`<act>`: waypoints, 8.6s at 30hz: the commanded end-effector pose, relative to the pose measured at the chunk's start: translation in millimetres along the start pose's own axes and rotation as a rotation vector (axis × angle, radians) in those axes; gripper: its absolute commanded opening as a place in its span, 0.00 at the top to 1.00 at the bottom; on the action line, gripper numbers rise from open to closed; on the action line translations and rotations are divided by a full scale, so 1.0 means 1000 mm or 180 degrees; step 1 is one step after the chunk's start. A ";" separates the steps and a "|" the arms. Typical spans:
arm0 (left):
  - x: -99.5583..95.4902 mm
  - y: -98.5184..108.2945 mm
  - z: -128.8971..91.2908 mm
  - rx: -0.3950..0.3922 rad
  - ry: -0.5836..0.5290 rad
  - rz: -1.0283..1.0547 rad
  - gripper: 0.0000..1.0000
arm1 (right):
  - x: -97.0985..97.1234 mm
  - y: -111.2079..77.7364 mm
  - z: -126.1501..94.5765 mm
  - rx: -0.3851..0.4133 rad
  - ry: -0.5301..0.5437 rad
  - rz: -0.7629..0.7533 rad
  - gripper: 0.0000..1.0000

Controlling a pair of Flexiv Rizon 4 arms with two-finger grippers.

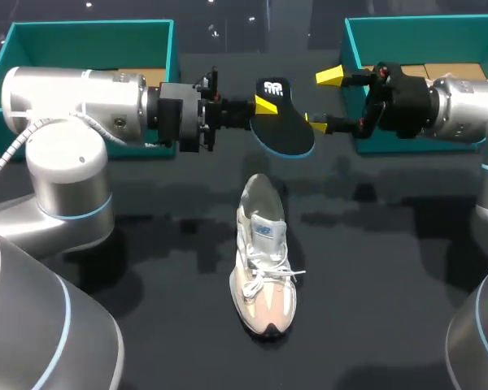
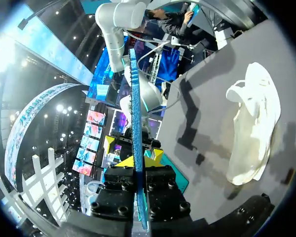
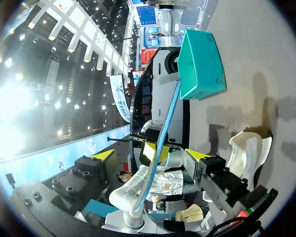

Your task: Take the shoe out of the shoebox, open the shoe tongue, remove and reinsert the insole, then place the shoe into the shoebox

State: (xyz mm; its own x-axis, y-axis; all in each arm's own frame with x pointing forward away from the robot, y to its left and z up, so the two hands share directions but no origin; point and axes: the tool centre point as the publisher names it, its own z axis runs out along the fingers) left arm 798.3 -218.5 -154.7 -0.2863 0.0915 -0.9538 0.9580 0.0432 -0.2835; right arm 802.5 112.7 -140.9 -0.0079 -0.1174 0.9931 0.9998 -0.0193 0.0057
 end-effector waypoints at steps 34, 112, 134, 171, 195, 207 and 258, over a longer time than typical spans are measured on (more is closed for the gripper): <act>-0.027 -0.008 -0.015 0.0445 0.0280 -0.5027 1.00 | 0.008 -0.016 -0.015 -0.0083 -0.0071 -0.0035 0.00; 0.034 -0.015 0.022 0.0599 -0.0265 -0.8862 1.00 | 0.027 -0.023 -0.020 -0.0055 -0.0707 -0.0075 0.00; 0.034 -0.015 0.022 0.0599 -0.0265 -0.8862 1.00 | 0.096 -0.027 0.005 -0.0215 -0.3203 0.0309 0.00; 0.034 -0.015 0.022 0.0599 -0.0265 -0.8862 1.00 | 0.092 -0.047 0.087 -0.0152 -0.4813 0.0082 0.00; 0.034 -0.015 0.022 0.0599 -0.0265 -0.8862 1.00 | 0.082 -0.045 0.113 -0.0218 -0.5281 0.0033 0.00; 0.034 -0.015 0.022 0.0599 -0.0265 -0.8862 1.00 | 0.092 -0.045 0.095 -0.0285 -0.4520 0.0057 0.00; 0.034 -0.015 0.022 0.0599 -0.0265 -0.8862 1.00 | 0.040 -0.040 0.015 -0.0412 -0.0755 -0.0024 0.00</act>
State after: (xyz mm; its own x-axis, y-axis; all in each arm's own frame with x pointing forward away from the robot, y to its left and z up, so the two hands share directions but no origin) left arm 775.9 -237.0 -184.8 -0.0662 0.0188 0.9976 -0.9942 -0.0856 -0.0644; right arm 769.5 127.7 -92.3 0.0555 0.4943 0.8675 0.9909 -0.1342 0.0131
